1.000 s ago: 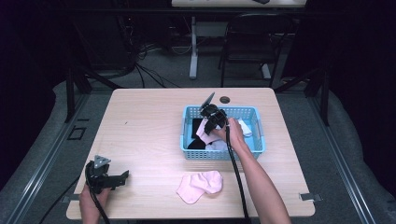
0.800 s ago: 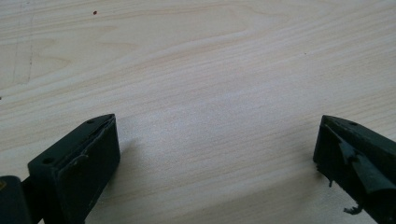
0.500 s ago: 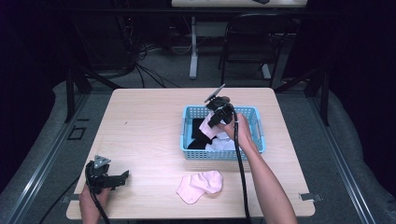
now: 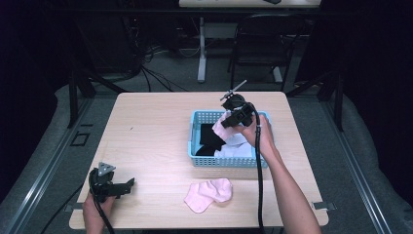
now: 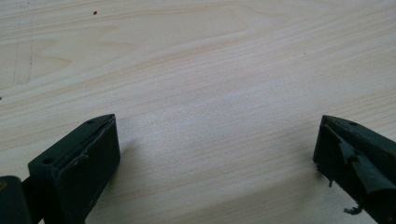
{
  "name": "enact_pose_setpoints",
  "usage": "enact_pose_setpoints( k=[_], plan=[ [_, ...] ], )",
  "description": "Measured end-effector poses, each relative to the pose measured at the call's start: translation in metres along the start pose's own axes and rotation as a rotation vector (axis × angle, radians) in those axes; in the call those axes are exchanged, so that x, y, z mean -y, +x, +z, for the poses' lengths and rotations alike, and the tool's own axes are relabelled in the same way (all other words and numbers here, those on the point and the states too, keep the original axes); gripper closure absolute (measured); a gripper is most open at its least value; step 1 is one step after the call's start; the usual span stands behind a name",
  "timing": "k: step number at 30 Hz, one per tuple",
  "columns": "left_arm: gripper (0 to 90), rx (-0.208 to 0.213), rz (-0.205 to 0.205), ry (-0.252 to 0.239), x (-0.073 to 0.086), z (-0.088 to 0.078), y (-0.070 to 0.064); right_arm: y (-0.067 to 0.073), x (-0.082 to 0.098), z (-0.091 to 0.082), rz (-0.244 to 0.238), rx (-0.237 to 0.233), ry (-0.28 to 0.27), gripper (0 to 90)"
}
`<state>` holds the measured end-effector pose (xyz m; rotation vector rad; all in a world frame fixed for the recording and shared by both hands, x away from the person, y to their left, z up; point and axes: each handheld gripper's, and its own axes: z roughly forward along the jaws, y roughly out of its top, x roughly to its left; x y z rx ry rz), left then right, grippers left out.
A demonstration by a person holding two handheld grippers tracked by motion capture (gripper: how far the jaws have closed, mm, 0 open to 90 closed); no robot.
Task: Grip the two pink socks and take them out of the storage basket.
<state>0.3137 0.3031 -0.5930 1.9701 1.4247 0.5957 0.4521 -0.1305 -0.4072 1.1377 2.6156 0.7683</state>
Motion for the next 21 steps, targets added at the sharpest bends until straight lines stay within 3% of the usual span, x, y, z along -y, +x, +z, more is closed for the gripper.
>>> enact_pose_setpoints(
  k=[11, 21],
  plan=[
    [0.5, 0.001, 0.0, 0.001, 0.0, 0.0, 0.0, 0.011, 0.013, -0.031, -0.034, -0.006, -0.039, 82.4],
    [0.5, 0.001, -0.002, 0.0, 0.0, 0.0, 0.0, 0.031, 0.035, -0.068, -0.09, -0.012, -0.106, 82.3]
  ],
)
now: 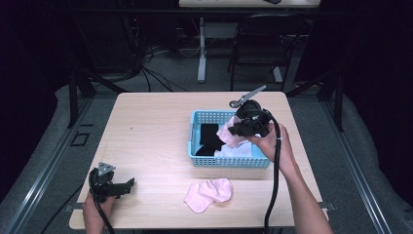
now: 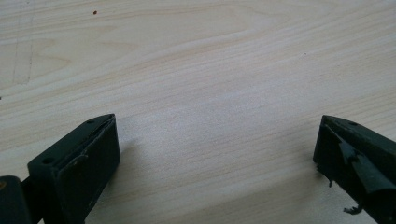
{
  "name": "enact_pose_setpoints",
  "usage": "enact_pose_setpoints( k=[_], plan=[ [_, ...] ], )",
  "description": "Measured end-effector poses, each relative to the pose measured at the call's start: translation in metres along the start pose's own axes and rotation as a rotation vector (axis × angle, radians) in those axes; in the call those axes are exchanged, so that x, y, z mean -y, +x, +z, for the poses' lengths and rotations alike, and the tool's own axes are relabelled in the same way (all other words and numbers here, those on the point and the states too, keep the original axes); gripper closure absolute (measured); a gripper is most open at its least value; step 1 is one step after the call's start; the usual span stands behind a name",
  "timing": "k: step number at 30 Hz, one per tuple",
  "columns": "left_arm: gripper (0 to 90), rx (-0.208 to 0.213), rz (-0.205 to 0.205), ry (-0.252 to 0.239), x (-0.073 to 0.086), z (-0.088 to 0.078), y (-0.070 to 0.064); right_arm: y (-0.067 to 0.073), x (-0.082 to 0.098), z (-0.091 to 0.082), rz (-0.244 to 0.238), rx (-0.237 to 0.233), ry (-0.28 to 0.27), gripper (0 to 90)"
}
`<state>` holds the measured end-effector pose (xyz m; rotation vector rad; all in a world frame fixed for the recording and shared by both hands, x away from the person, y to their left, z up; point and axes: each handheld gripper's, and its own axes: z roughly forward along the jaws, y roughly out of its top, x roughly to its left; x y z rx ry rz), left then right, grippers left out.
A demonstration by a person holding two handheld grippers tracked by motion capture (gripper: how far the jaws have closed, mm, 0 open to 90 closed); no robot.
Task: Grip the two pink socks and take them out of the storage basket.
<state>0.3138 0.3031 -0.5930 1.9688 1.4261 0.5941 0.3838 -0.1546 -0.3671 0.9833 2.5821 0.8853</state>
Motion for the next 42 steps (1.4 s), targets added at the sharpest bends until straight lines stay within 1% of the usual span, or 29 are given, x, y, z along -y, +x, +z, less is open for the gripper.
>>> enact_pose_setpoints(
  k=[3, 4, 6, 8, 9, 12, 13, 15, 16, 17, 19, 23, 24, 28, 29, 33, 35, 38, 39, 41, 42],
  plan=[
    [0.5, 0.0, 0.0, 0.0, 0.0, 0.0, 0.0, 0.007, 0.008, -0.01, -0.013, 0.004, -0.002, 82.1],
    [0.5, 0.0, 0.0, 0.0, 0.0, 0.0, 0.0, 0.007, 0.008, -0.01, -0.013, 0.004, -0.002, 82.1],
    [0.5, 0.0, 0.001, 0.0, 0.0, 0.0, 0.0, 0.014, 0.018, -0.016, -0.018, 0.0, -0.009, 82.1],
    [0.5, 0.0, 0.001, 0.0, 0.0, 0.0, 0.0, 0.016, 0.024, -0.019, -0.02, -0.012, 0.001, 82.0],
    [0.5, 0.0, 0.0, 0.0, 0.0, 0.0, 0.0, 0.018, 0.027, -0.02, -0.013, -0.012, -0.008, 82.0],
    [0.5, 0.0, 0.001, 0.0, 0.0, 0.0, 0.0, 0.02, 0.033, -0.023, -0.015, -0.009, -0.008, 82.0],
    [0.5, 0.0, 0.0, 0.0, 0.0, 0.0, 0.0, 0.024, 0.04, -0.026, -0.018, -0.007, -0.003, 82.0],
    [0.5, 0.0, 0.001, 0.0, 0.0, 0.0, 0.0, 0.028, 0.047, -0.027, -0.022, -0.008, 0.002, 82.0],
    [0.5, 0.0, 0.001, 0.0, 0.0, 0.0, 0.0, 0.028, 0.047, -0.027, -0.022, -0.008, 0.002, 82.0],
    [0.5, 0.0, 0.001, 0.0, 0.0, 0.0, 0.0, 0.034, 0.053, -0.029, -0.017, -0.007, 0.005, 81.9],
    [0.5, 0.0, 0.001, 0.0, 0.0, 0.0, 0.0, 0.037, 0.058, -0.03, -0.017, -0.007, 0.0, 81.8],
    [0.4, 0.0, 0.001, 0.0, 0.0, 0.0, 0.0, 0.046, 0.074, -0.03, -0.012, -0.01, -0.01, 81.5],
    [0.4, 0.001, 0.001, 0.0, 0.0, 0.0, 0.0, 0.047, 0.078, -0.03, -0.009, -0.008, 0.0, 81.5],
    [0.5, 0.0, 0.001, 0.0, 0.0, 0.0, 0.0, 0.05, 0.093, -0.026, -0.001, -0.018, 0.017, 81.4],
    [0.5, 0.0, 0.001, 0.0, 0.0, 0.0, 0.0, 0.05, 0.098, -0.023, 0.008, -0.025, 0.015, 81.4],
    [0.5, 0.001, 0.001, 0.0, 0.0, 0.0, 0.0, 0.047, 0.114, -0.014, 0.043, -0.042, 0.035, 81.3],
    [0.5, 0.0, 0.002, 0.0, 0.0, 0.0, 0.0, 0.045, 0.122, -0.006, 0.063, -0.054, 0.053, 81.3],
    [0.5, 0.0, 0.002, 0.0, 0.0, 0.0, 0.0, 0.043, 0.131, 0.007, 0.082, -0.059, 0.082, 81.2],
    [0.5, 0.001, 0.002, 0.0, 0.0, 0.0, 0.0, 0.043, 0.134, 0.012, 0.096, -0.07, 0.089, 81.2],
    [0.5, 0.0, 0.002, 0.0, 0.0, 0.0, 0.0, 0.041, 0.139, 0.02, 0.111, -0.067, 0.114, 81.1],
    [0.5, 0.0, 0.002, 0.0, 0.0, 0.0, 0.0, 0.04, 0.141, 0.023, 0.113, -0.071, 0.115, 81.0]
  ],
)
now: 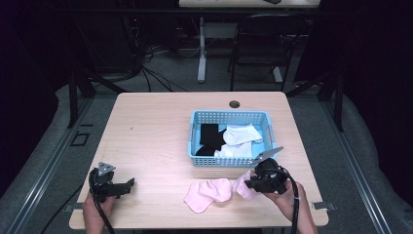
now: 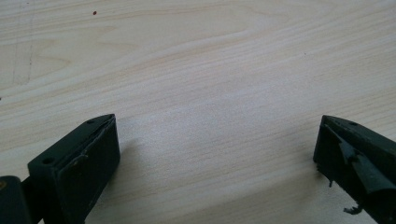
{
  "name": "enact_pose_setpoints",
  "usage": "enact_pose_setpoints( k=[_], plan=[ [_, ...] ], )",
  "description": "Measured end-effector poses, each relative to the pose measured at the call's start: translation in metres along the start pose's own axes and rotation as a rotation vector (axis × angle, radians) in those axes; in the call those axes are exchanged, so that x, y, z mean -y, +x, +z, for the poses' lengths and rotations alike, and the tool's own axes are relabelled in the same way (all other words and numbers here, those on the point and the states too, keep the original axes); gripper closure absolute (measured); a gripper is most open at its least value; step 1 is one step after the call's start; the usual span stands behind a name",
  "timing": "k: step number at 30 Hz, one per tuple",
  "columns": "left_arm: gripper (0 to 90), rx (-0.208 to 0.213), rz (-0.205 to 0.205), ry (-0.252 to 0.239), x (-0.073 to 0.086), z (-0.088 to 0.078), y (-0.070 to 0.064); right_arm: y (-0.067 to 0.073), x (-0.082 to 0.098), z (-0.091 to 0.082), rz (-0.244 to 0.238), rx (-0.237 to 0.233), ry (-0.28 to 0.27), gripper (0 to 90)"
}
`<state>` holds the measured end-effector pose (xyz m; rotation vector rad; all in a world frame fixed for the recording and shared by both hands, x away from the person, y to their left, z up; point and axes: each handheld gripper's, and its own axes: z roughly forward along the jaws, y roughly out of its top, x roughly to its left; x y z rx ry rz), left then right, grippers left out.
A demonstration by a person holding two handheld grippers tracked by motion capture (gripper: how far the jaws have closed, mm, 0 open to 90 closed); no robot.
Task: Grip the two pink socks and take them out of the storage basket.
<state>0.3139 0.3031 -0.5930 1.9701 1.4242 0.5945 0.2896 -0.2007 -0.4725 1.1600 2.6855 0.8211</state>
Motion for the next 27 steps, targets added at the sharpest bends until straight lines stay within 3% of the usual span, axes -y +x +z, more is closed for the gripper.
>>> enact_pose_setpoints(
  k=[6, 16, 20, 23, 27],
  plan=[
    [0.5, 0.0, 0.0, 0.0, 0.0, 0.0, 0.0, -0.006, 0.007, 0.02, 0.031, -0.016, 0.05, 80.3],
    [0.5, 0.0, 0.001, 0.0, 0.0, 0.0, 0.0, -0.013, 0.02, 0.039, 0.073, 0.018, 0.127, 75.7],
    [0.5, 0.0, 0.001, 0.0, 0.0, 0.0, 0.0, -0.016, 0.025, 0.04, 0.086, 0.043, 0.124, 51.5],
    [0.5, 0.0, 0.001, 0.0, 0.0, 0.0, 0.0, -0.019, 0.029, 0.033, 0.096, 0.041, 0.08, 33.7],
    [0.5, 0.0, 0.001, 0.0, 0.0, 0.0, 0.0, -0.023, 0.036, 0.019, 0.114, 0.067, 0.028, 19.2]
  ],
)
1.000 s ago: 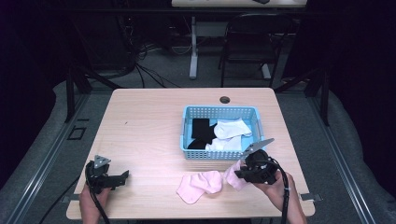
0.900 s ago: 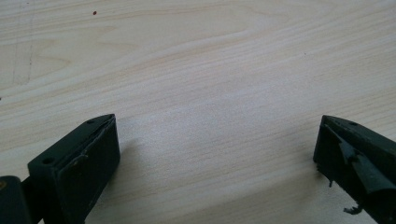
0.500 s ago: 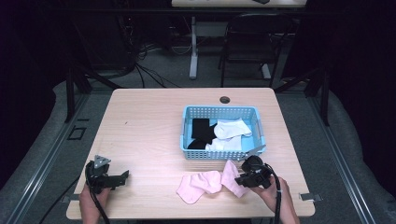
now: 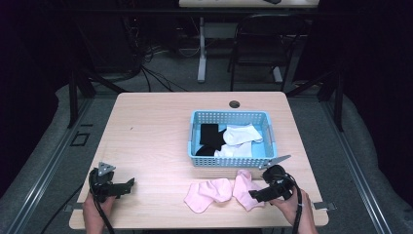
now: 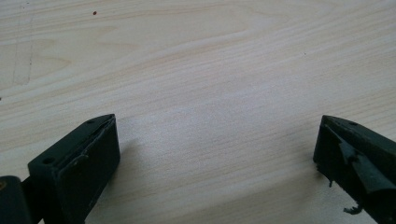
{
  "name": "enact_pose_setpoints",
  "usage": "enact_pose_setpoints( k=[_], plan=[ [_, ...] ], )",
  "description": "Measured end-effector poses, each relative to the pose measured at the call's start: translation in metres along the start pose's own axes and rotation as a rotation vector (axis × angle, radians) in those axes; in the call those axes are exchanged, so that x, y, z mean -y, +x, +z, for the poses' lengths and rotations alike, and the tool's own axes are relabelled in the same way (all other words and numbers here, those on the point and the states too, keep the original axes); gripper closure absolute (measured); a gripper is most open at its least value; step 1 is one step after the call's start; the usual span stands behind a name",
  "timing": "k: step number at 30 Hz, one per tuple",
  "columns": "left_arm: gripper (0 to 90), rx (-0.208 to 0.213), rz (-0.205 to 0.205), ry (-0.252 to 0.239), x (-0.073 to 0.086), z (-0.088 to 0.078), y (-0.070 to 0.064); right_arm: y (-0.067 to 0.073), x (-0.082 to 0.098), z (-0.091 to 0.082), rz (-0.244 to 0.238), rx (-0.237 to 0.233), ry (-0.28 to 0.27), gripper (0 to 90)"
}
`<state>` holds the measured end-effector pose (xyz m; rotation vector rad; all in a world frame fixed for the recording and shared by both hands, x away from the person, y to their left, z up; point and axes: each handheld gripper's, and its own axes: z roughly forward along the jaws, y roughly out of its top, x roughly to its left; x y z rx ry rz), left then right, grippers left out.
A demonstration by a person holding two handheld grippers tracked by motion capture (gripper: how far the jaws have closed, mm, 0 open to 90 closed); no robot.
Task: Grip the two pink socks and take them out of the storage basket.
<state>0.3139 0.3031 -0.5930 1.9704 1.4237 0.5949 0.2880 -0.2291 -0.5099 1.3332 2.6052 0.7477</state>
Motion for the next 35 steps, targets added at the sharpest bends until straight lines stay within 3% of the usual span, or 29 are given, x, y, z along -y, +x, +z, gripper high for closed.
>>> enact_pose_setpoints(
  k=[6, 12, 19, 26, 27, 29, 35],
  plan=[
    [0.5, 0.0, 0.0, 0.0, 0.0, 0.0, 0.0, -0.016, 0.015, -0.016, 0.045, 0.049, -0.068, 7.3],
    [0.5, 0.0, 0.0, 0.0, 0.0, 0.0, 0.0, -0.034, 0.035, -0.02, 0.09, 0.121, -0.096, 0.0],
    [0.5, 0.0, 0.0, 0.0, 0.0, 0.0, 0.0, -0.054, 0.059, -0.005, 0.155, 0.184, -0.093, 0.0],
    [0.5, 0.0, 0.0, 0.0, 0.0, 0.0, 0.0, -0.07, 0.083, 0.014, 0.228, 0.209, -0.122, 0.0],
    [0.5, 0.0, 0.0, 0.0, 0.0, 0.0, 0.0, -0.071, 0.084, 0.016, 0.231, 0.213, -0.12, 0.0],
    [0.5, 0.0, 0.0, 0.0, 0.0, 0.0, 0.0, -0.071, 0.089, 0.02, 0.226, 0.267, -0.139, 0.0],
    [0.5, 0.0, 0.0, 0.0, 0.0, 0.0, 0.0, -0.074, 0.097, 0.021, 0.22, 0.282, -0.221, 0.0]
  ],
)
